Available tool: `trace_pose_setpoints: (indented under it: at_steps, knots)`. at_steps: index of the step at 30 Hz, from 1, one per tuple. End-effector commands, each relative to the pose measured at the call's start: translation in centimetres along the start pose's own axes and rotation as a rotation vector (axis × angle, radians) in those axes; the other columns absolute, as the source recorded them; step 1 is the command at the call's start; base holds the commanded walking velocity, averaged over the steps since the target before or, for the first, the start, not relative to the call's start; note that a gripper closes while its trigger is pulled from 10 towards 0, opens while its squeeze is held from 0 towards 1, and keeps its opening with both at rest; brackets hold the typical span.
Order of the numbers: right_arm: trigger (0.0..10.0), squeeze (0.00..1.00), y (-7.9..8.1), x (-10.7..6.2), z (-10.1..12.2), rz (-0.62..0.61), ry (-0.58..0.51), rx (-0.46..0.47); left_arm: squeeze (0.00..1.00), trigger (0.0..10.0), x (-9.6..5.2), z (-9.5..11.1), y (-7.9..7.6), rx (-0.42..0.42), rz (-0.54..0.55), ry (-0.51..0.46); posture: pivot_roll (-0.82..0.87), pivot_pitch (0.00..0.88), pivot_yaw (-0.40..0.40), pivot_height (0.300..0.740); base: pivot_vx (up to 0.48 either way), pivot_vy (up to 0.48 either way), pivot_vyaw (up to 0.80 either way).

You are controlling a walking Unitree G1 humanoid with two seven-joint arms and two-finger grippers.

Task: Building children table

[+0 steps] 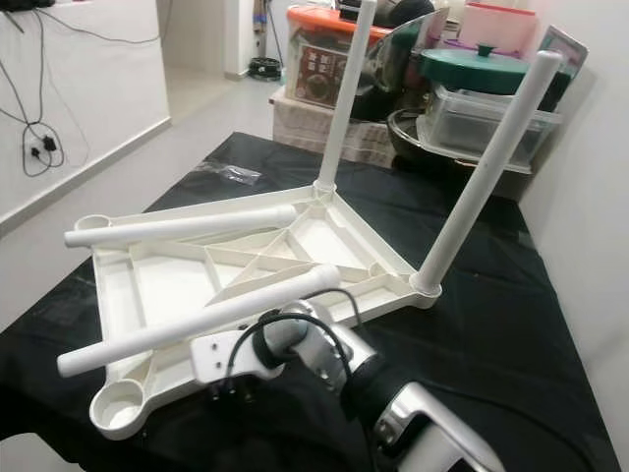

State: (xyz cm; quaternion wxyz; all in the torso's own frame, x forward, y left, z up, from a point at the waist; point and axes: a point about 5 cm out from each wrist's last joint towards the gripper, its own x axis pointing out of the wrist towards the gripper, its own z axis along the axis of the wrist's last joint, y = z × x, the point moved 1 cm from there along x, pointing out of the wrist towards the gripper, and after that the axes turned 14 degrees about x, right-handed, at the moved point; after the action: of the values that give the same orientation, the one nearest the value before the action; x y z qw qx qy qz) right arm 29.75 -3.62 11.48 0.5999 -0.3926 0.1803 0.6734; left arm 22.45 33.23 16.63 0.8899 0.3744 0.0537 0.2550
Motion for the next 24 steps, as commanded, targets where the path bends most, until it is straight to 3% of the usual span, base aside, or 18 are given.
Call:
trace_pose_setpoints:
  at_steps: [1,3,4,6,7,9,10,12,14,17,18,24]
  knots:
    - [0.0,0.00,0.6,-1.2,-1.9,0.081,0.069,-0.028,0.00,10.0,0.1,-0.1,-0.2,0.009,-0.008,0.000,0.09,0.000,-0.131,0.740,0.000,0.000,0.00]
    - [0.0,0.00,0.6,-1.9,-2.0,0.099,0.068,-0.041,0.00,10.0,0.1,-0.1,-0.2,0.009,-0.008,0.000,0.09,0.000,-0.131,0.740,0.000,0.000,0.00]
    - [4.3,0.00,0.2,-3.0,-2.3,0.103,0.076,-0.043,0.00,10.0,0.2,-0.1,-0.3,0.009,-0.010,0.000,0.09,0.000,-0.129,0.740,0.000,0.000,0.00]
    - [4.3,0.00,0.2,-3.0,-2.3,0.103,0.076,-0.043,0.00,10.0,0.2,-0.1,-0.3,0.009,-0.010,0.000,0.09,0.000,-0.129,0.740,0.000,0.000,0.00]
    - [9.6,0.00,-0.2,-4.8,-3.1,0.117,0.116,-0.053,0.00,10.0,0.2,-0.1,-0.4,0.008,-0.013,0.000,0.08,0.000,-0.129,0.740,0.000,0.000,0.00]
    - [9.6,0.00,-0.2,-4.8,-3.1,0.117,0.116,-0.053,0.00,10.0,0.2,-0.1,-0.4,0.008,-0.013,0.000,0.08,0.000,-0.129,0.740,0.000,0.000,0.00]
    - [10.0,0.00,-0.7,-8.4,-4.9,0.145,0.220,-0.078,0.00,10.0,0.2,-0.1,-0.9,0.005,-0.022,0.001,0.07,0.000,-0.132,0.740,0.000,0.000,0.00]
    - [10.0,0.00,-0.7,-8.4,-4.9,0.145,0.220,-0.078,0.00,10.0,0.2,-0.1,-0.9,0.005,-0.022,0.001,0.07,0.000,-0.132,0.740,0.000,0.000,0.00]
    - [10.0,0.00,-0.6,-10.6,-6.4,0.173,0.324,-0.114,0.00,10.0,0.1,-0.1,-1.2,0.004,-0.029,0.001,0.06,0.000,-0.133,0.740,0.000,0.000,0.00]
    - [10.0,0.00,-0.7,-11.4,-7.0,0.179,0.363,-0.119,0.00,10.0,0.1,-0.1,-1.2,0.004,-0.030,0.001,0.06,0.000,-0.135,0.740,0.000,0.000,0.00]
    - [10.0,0.00,-1.0,-13.2,-8.1,0.161,0.440,-0.124,0.00,10.0,0.1,-0.1,-1.3,0.004,-0.033,0.002,0.06,0.000,-0.136,0.740,0.000,0.000,0.00]
    - [10.0,0.00,-1.1,-14.3,-8.7,0.149,0.472,-0.116,0.00,10.0,0.2,-0.2,-1.4,0.005,-0.036,0.003,0.06,0.000,-0.136,0.740,0.000,0.000,0.00]
